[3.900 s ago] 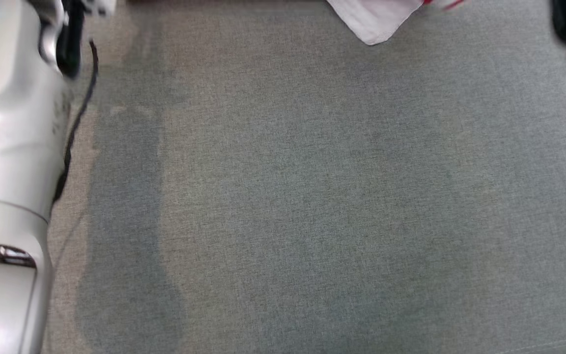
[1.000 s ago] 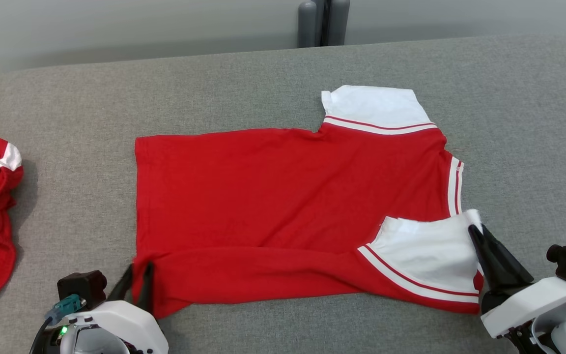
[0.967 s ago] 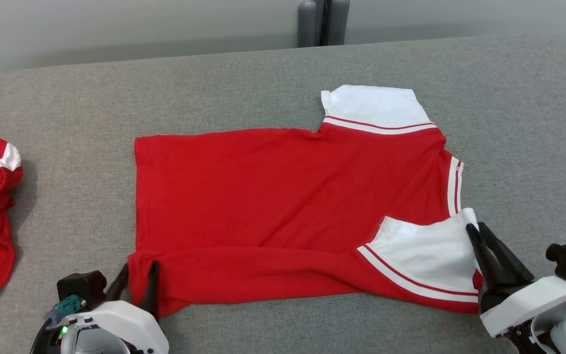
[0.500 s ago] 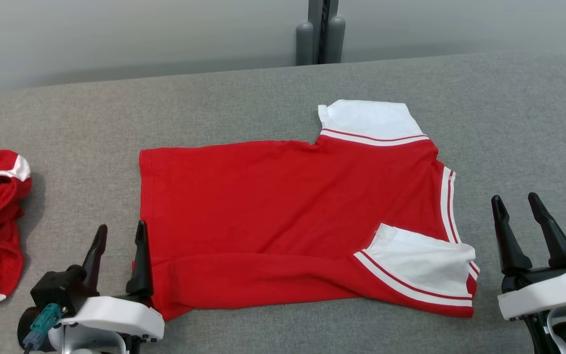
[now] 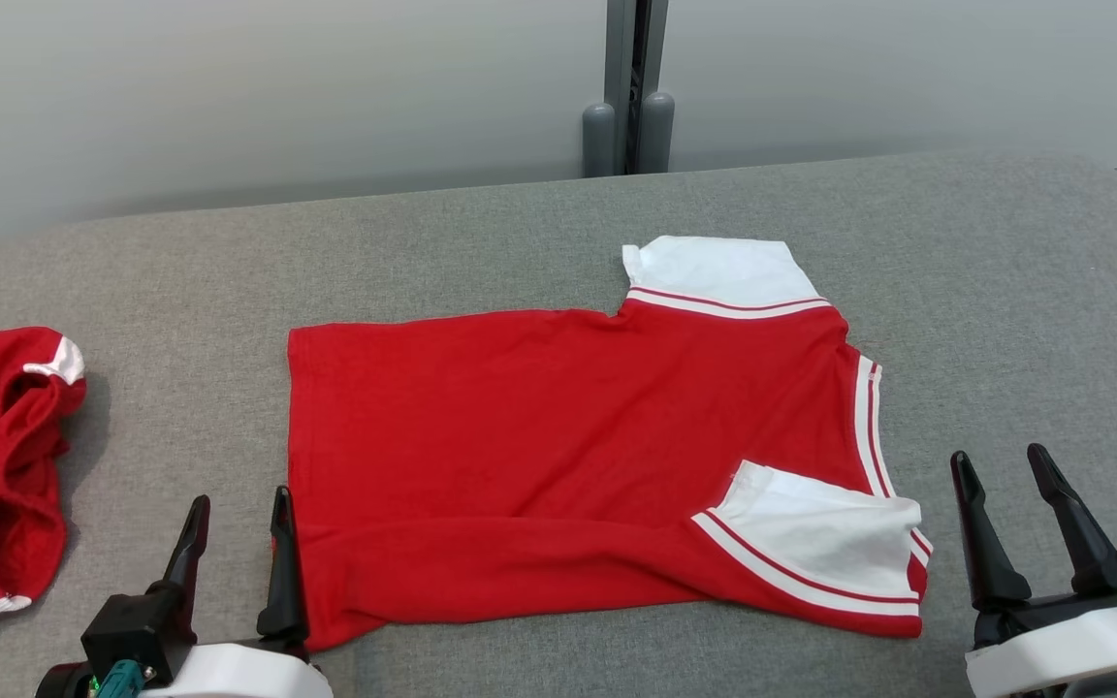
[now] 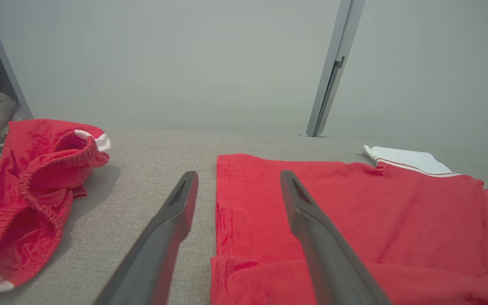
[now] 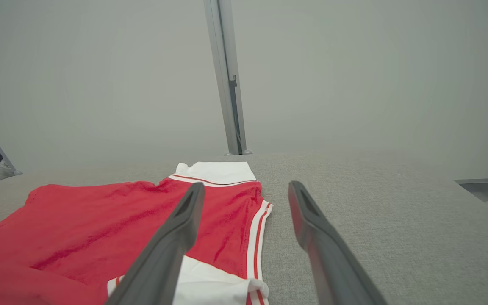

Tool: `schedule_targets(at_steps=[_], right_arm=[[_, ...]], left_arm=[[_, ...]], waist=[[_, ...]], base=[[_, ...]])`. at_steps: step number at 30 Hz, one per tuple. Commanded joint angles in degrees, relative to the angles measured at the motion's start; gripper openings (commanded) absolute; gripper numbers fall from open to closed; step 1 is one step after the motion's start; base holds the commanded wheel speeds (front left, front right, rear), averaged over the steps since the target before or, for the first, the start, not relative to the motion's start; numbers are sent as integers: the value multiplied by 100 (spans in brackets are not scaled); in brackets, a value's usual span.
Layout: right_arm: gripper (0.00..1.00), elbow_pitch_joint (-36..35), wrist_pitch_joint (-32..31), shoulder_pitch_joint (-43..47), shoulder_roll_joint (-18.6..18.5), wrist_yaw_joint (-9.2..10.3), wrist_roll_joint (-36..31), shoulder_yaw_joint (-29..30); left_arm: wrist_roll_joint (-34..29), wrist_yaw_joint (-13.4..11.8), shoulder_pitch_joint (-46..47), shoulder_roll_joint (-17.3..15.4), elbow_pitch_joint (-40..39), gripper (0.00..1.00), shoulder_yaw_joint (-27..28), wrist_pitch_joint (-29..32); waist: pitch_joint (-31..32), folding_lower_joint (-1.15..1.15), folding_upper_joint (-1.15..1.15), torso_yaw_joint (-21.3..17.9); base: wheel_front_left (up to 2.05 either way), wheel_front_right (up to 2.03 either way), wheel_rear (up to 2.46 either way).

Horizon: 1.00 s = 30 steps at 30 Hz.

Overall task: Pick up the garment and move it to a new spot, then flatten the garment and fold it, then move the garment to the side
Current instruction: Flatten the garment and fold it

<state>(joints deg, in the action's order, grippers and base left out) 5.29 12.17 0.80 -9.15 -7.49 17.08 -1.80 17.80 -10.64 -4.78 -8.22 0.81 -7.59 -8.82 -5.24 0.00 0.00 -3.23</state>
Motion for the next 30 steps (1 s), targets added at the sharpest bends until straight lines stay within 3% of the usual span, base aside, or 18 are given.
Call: schedule_targets(at_steps=[1, 21, 30], right_arm=[[100, -74, -36, 55, 17, -1, -33, 49], [100, -16, -258, 59, 93, -1, -82, 5], [100, 1059, -131, 159, 199, -1, 104, -264]], left_arm=[[-7, -40, -43, -18, -48, 100, -3, 19], [45, -64, 7, -63, 108, 100, -172, 332], [404, 214, 96, 88, 1292, 100, -248, 279]], waist=[[-6, 0, 0, -1], [-162, 0, 0, 59], [-383, 0, 0, 128]], base=[[0, 0, 0], [0, 0, 0], [0, 0, 0]])
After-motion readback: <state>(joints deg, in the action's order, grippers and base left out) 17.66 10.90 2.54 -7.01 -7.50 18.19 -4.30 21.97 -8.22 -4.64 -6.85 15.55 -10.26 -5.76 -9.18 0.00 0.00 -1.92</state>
